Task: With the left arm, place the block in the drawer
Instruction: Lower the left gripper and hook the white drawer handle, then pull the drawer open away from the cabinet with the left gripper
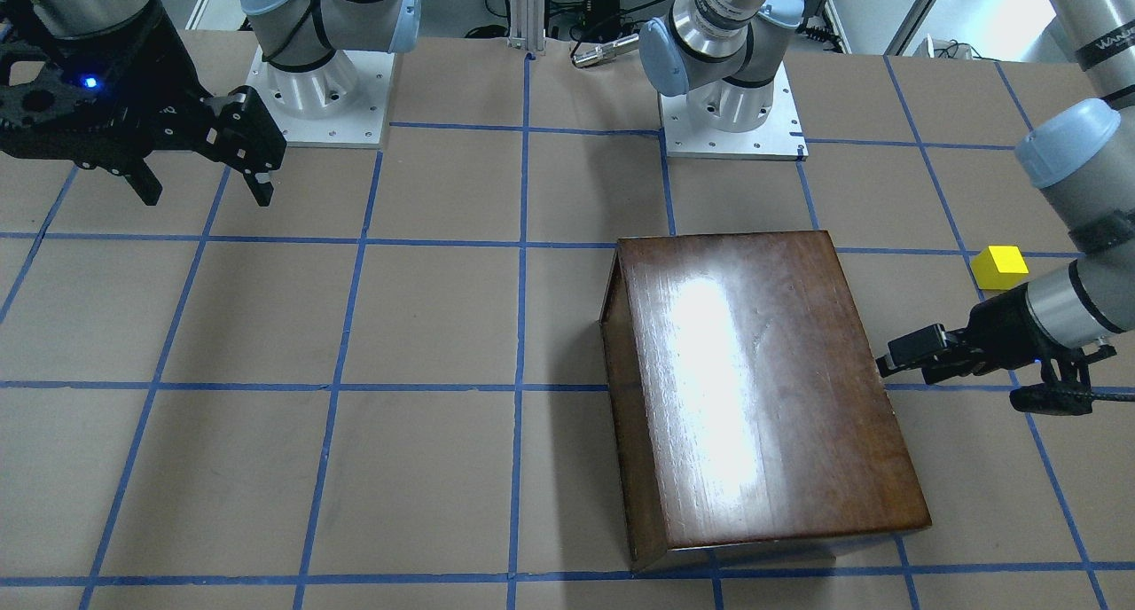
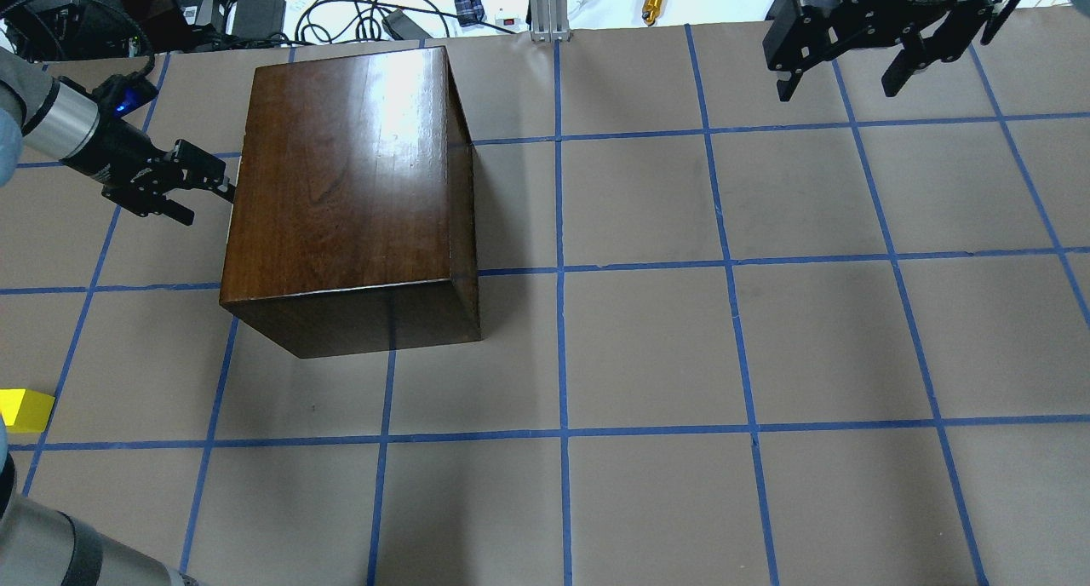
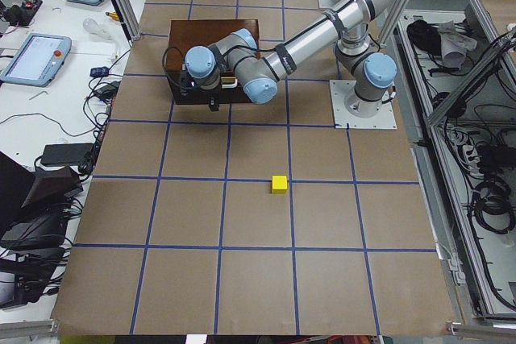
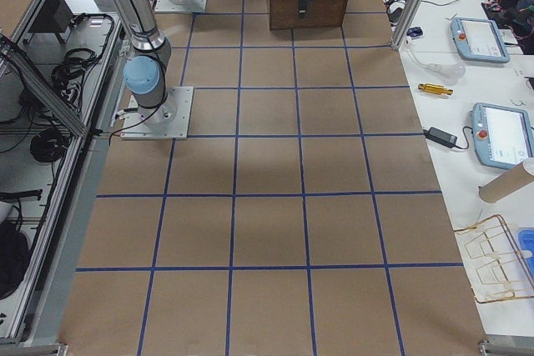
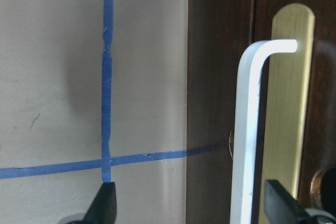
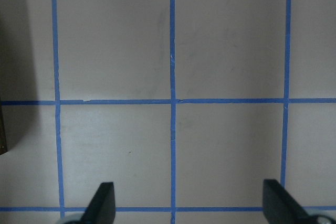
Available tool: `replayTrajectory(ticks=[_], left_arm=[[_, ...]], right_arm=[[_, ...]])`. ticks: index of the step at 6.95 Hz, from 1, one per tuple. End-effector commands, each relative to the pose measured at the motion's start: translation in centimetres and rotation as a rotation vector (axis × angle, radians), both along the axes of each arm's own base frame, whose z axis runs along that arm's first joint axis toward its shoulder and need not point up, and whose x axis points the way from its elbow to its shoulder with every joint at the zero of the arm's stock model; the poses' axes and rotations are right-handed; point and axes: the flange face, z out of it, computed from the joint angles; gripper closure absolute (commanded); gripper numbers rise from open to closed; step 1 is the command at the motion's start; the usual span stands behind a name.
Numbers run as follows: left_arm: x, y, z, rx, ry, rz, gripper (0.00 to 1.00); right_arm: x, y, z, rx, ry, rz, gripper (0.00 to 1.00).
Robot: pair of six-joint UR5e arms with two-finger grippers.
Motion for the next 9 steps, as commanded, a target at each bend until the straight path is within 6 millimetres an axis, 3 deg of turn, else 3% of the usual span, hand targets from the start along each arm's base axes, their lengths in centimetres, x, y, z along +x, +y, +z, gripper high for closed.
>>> replayTrajectory(ticks=[1,4,9], left_arm=[[0.0,-0.1,-1.0,0.005,0.013,-0.016,0.01],[0.0,-0.6,-2.3,0.014,0.044,-0.010,0.01],[0.9,-0.8,-1.6,-0.001,-0.037,-0.031,0.00]], right_arm=[[-0.1,0.0,0.0,-0.001,0.000,-0.001,0.00],[0.0,0.0,0.0,0.001,-0.001,-0.001,0.00],[0.0,0.0,0.0,0.001,-0.001,0.000,0.00]])
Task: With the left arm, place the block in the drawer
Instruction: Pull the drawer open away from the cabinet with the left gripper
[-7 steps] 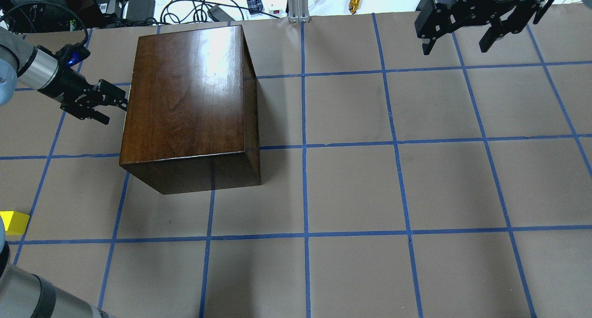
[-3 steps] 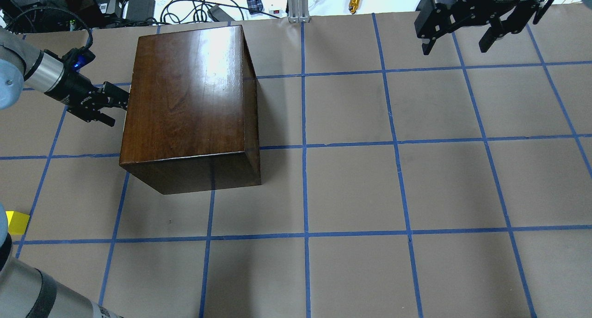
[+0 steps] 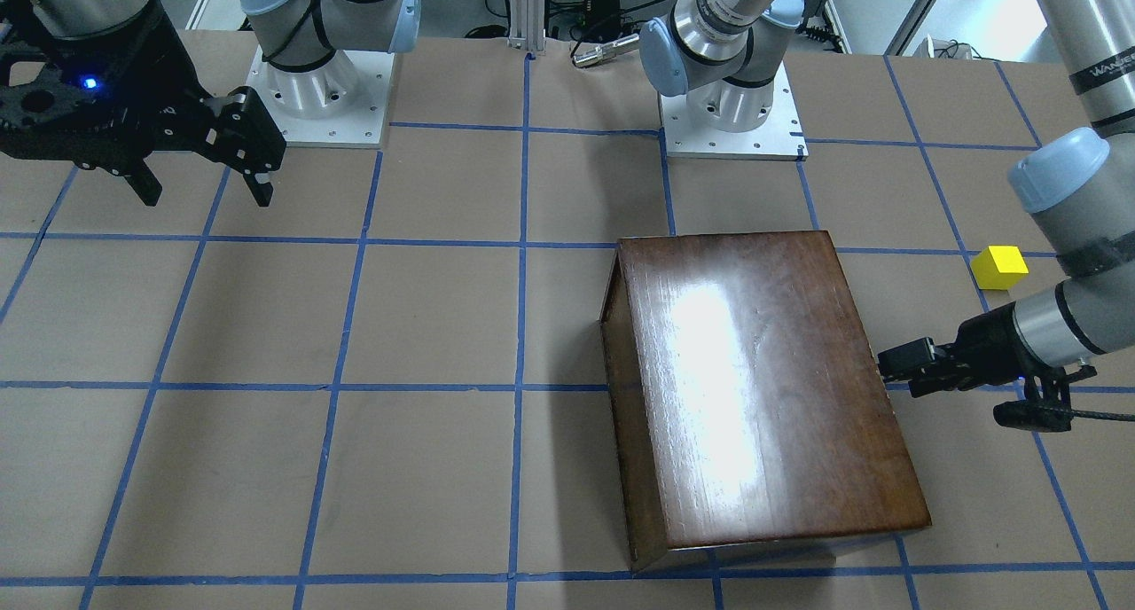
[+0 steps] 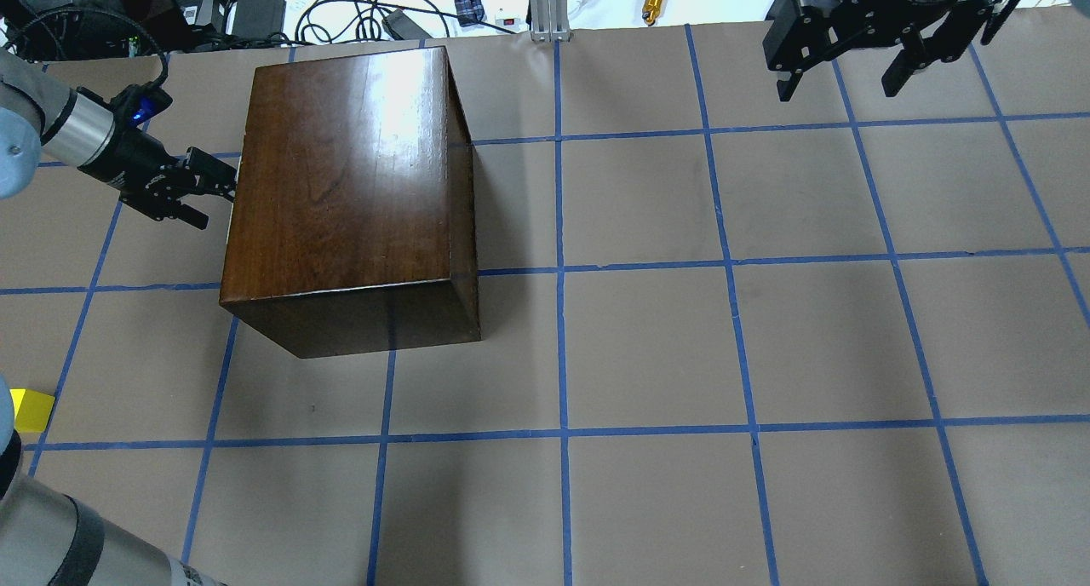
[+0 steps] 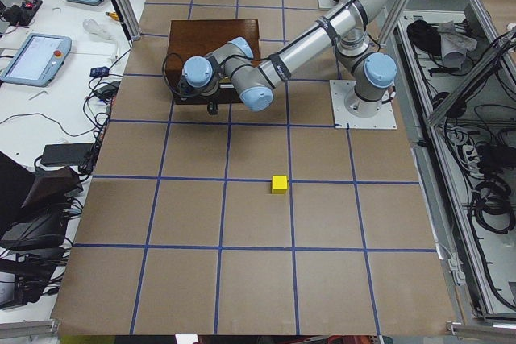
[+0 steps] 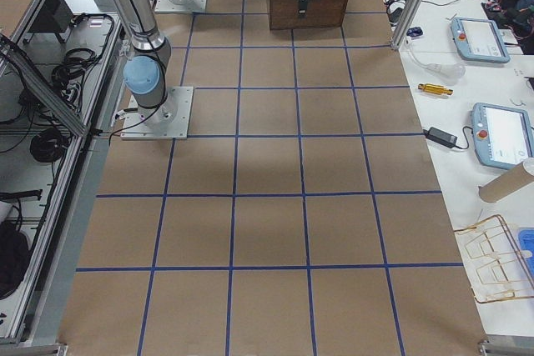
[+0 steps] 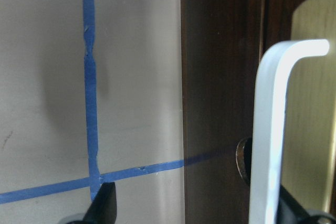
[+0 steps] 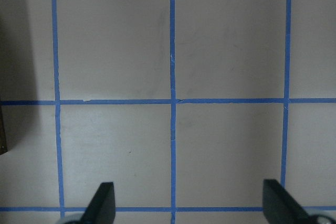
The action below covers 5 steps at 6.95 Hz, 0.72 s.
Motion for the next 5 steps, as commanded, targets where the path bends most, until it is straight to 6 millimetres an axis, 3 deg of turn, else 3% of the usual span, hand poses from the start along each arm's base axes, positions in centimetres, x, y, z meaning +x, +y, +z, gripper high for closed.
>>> replayTrajectory(ticks=[1,3,5], left_arm=[[0.7,0.0,0.2,0.001,-0.073,-0.016,0.00],[1.5,0.4,0.9,0.013,-0.133,-0.023,0.00],[5.5,1.6,0.9,0.018,-0.146,0.029,0.00]], right_arm=[[0.0,0.0,0.0,0.000,0.001,0.000,0.00],[0.0,0.0,0.0,0.000,0.001,0.000,0.00],[-0.1,0.0,0.0,0.000,0.001,-0.001,0.00]])
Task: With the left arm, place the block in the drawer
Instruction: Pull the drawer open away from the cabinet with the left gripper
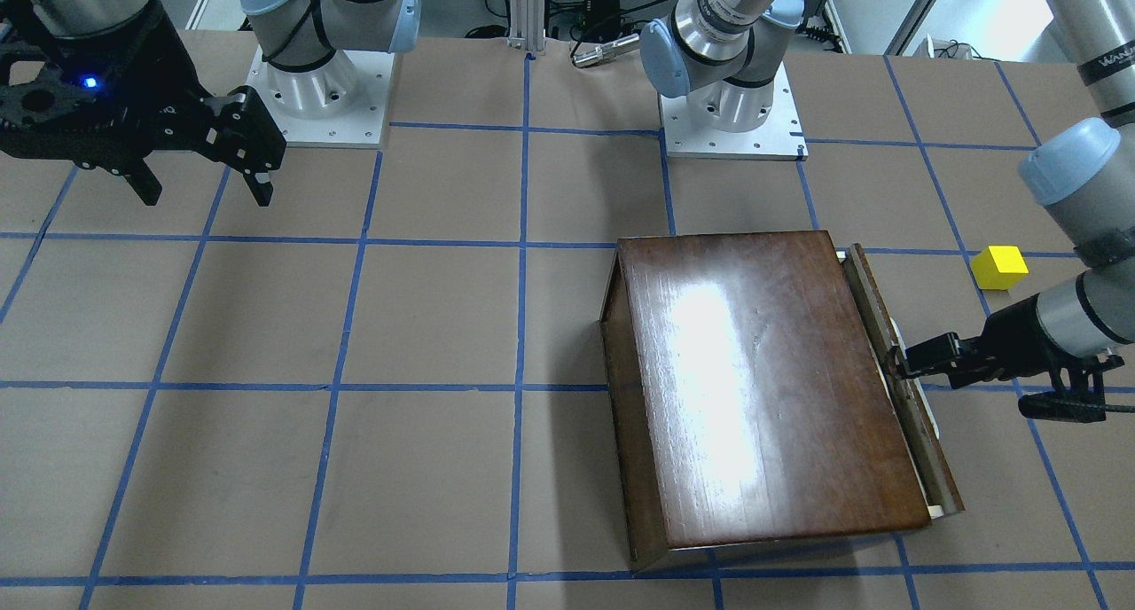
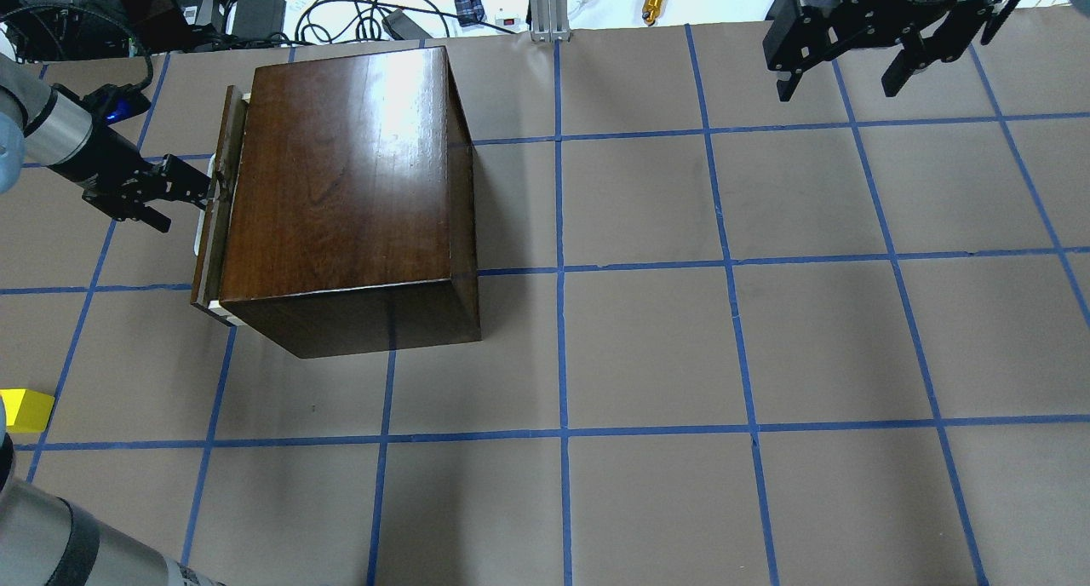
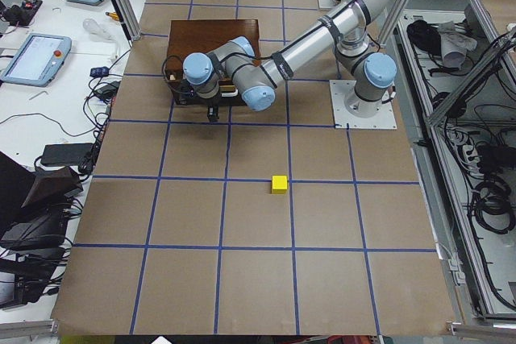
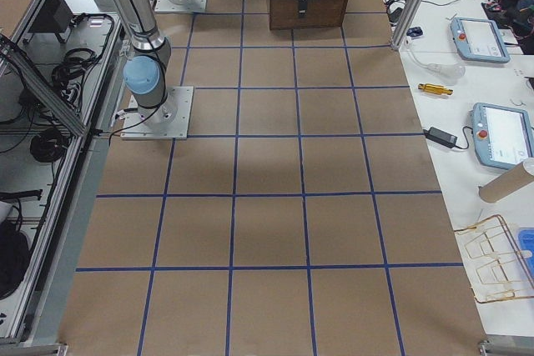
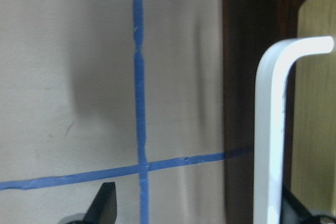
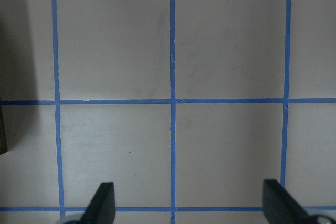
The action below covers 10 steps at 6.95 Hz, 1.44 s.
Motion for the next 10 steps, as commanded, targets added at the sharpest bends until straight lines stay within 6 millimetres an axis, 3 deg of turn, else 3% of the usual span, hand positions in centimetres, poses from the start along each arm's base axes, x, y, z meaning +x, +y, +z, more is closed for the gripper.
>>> replayTrajectory(ticks=[1,5,10], left_arm=[[3.0,0.9,0.0,-0.003,-0.008,0.020,0.00],[6.8,2.4,0.0,-0.003,-0.007,0.086,0.00],[8.5,2.9,-0.1,-0.002,0.001,0.117,0.00]], right_arm=[[0.0,0.0,0.0,0.001,-0.001,0.000,0.00],[0.0,0.0,0.0,0.001,-0.001,0.000,0.00],[0.0,0.0,0.0,-0.001,-0.001,0.000,0.00]])
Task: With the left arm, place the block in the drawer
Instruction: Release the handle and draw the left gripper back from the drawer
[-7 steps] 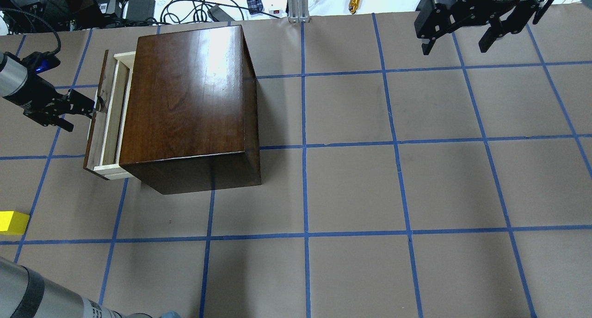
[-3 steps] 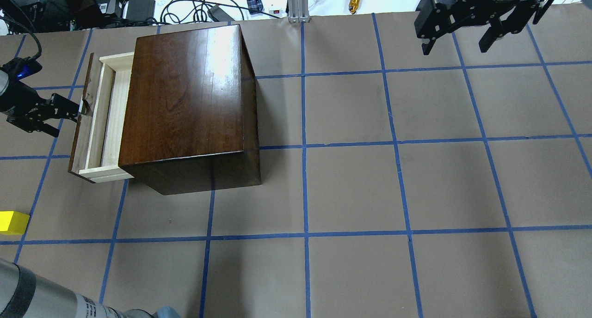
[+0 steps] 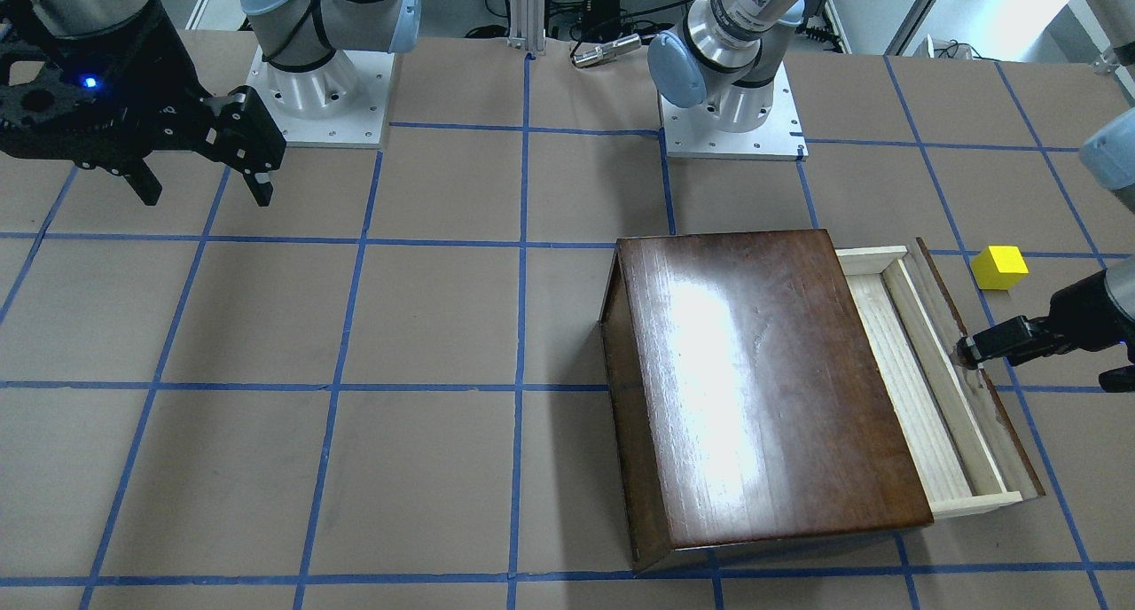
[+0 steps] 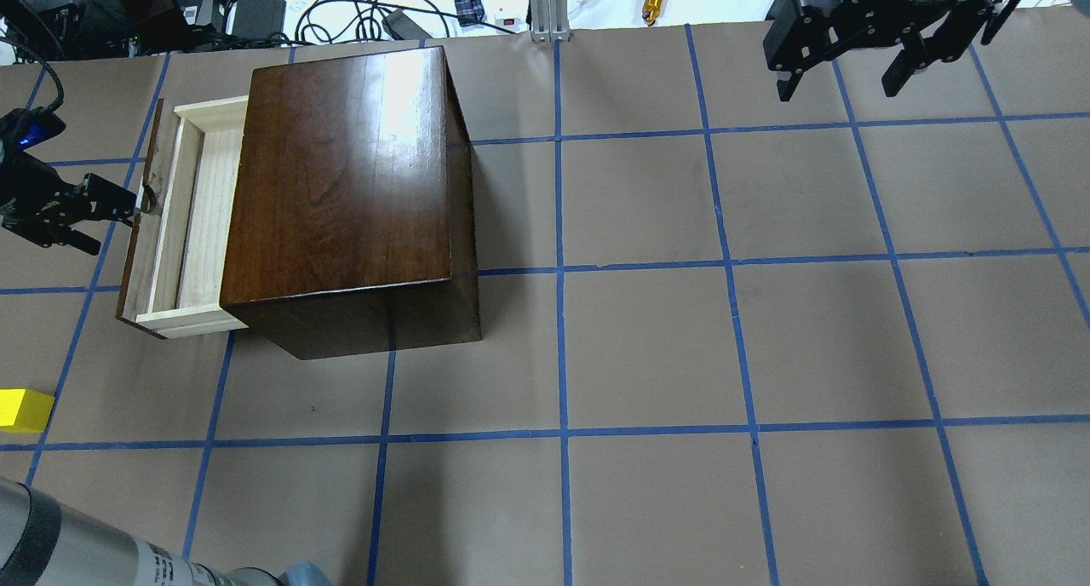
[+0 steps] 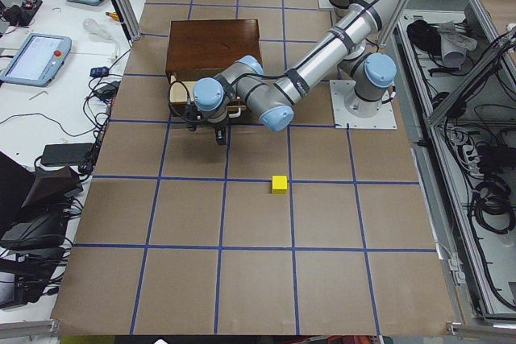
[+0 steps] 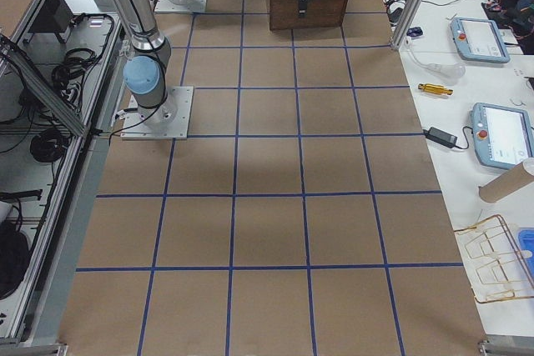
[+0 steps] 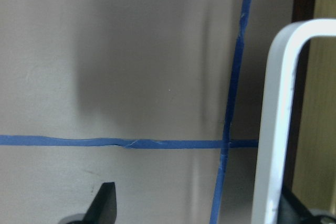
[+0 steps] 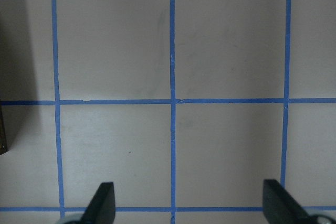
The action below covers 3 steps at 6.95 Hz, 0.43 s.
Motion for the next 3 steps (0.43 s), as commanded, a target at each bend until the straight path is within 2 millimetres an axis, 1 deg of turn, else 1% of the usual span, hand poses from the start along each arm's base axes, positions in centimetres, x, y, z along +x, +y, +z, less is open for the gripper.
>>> replayTrajectory(ticks=[1,3], left_arm=[[0.51,0.09,-0.04,0.001,0.001,0.008,0.00],[0.46,0.12,0.03,0.001,0.003,0.008,0.00]], right_arm=[[-0.04,0.02,0.04,-0.001,-0.001,-0.001,0.00],[-0.05,-0.04,-0.04,0.001,-0.001,-0.001,0.00]])
